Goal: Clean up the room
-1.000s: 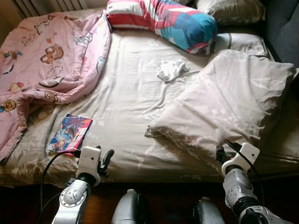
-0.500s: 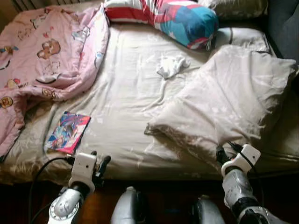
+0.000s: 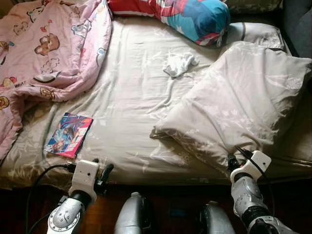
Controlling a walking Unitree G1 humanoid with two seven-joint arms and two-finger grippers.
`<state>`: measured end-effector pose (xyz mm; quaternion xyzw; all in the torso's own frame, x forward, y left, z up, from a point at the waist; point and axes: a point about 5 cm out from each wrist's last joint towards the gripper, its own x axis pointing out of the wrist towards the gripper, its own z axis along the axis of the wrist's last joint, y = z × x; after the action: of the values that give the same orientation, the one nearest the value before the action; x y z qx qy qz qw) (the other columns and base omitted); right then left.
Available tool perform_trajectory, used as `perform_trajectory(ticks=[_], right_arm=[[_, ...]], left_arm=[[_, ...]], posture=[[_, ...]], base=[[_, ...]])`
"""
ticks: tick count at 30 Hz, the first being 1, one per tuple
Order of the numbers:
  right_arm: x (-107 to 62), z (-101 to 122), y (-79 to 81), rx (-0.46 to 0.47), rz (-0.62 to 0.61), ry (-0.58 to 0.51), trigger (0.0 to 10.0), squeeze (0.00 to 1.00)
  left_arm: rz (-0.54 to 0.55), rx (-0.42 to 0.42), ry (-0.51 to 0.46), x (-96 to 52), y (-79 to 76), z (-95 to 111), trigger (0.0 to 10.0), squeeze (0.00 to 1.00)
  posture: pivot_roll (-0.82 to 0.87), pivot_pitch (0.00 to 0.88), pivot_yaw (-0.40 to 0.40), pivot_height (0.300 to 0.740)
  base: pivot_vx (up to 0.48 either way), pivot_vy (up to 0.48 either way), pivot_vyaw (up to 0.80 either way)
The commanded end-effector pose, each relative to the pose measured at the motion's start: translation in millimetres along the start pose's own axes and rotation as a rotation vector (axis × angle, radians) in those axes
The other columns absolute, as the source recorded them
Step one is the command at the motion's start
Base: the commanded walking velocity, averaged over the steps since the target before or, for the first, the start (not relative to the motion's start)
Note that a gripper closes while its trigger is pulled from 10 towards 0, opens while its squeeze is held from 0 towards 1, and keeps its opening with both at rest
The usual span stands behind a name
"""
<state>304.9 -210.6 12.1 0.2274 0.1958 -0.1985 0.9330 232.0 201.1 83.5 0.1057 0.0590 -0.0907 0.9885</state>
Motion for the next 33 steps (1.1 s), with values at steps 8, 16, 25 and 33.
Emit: perform_trajectory(ticks=[8, 16, 25, 33], right_arm=[[-11.7, -41.1, -3.4, -0.032, -0.045, 0.164, 0.0, 0.0], [-10.3, -37.0, -8.1, -0.048, -0.07, 0.156, 0.0, 0.0], [-7.9, -30.9, -2.4, -0.071, -0.05, 0.131, 0.0, 0.0], [-8.0, -31.6, -3.1, -0.082, -0.065, 0.141, 0.0, 0.0]], left_arm=[[0.017, 0.02, 0.043, -4.1, 3.6, -4.7, 10.0, 0.0], [0.01, 0.034, 0.047, -3.3, 0.1, -6.9, 10.0, 0.0], [0.021, 0.038, 0.043, 3.4, 4.1, -6.4, 10.0, 0.0], [0.025, 0.044, 0.043, 6.8, 6.0, -7.6, 10.0, 0.0]], posture=[[0.18, 0.35, 0.134, 0.662], [0.18, 0.337, 0.131, 0.662], [0.17, 0.31, 0.129, 0.662], [0.17, 0.302, 0.133, 0.662]], base=[[0.0, 0.0, 0.0], [0.0, 0.0, 0.0], [0.0, 0.0, 0.0], [0.0, 0.0, 0.0]])
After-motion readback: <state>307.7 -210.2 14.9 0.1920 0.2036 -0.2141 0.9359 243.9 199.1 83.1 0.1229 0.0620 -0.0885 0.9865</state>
